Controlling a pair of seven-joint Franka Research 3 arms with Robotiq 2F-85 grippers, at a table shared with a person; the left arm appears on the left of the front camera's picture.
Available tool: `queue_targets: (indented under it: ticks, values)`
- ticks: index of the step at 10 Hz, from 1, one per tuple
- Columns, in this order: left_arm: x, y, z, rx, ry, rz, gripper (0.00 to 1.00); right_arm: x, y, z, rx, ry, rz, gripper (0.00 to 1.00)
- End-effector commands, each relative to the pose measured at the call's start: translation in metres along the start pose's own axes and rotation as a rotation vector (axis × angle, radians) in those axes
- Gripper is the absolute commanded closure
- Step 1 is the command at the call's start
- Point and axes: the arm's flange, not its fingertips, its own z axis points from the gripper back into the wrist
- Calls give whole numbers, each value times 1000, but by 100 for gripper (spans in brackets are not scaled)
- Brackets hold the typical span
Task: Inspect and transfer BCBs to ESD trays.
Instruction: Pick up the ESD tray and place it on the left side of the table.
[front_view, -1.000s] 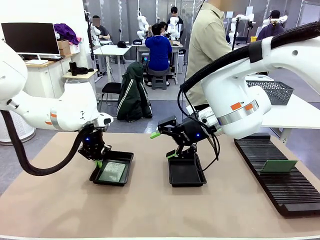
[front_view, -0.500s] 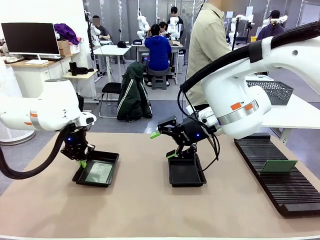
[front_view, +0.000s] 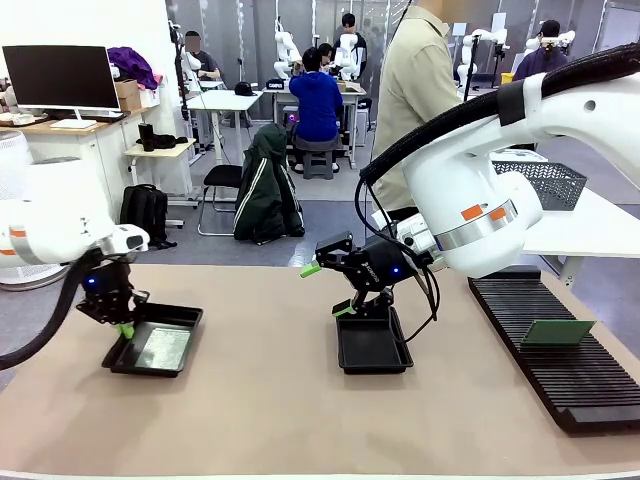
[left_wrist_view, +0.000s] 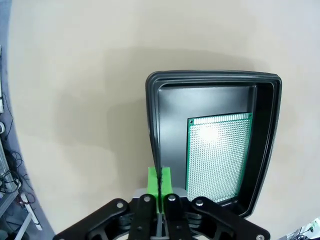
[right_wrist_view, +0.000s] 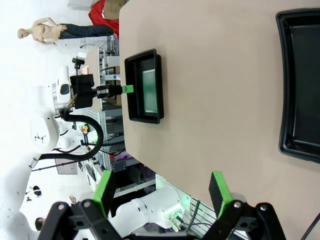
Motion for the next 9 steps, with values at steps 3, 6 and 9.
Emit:
queue_targets:
  ticks: [3, 6, 9]
  values:
    - [-8, 47, 6, -18, 2, 0, 97, 0, 0, -3, 5, -8, -11, 0]
    - [-6, 62, 4, -7, 2, 8, 97, 0, 0, -3, 5, -8, -11, 0]
    - [-3, 65, -1, 10, 9, 21, 97, 0, 0, -3, 5, -8, -11, 0]
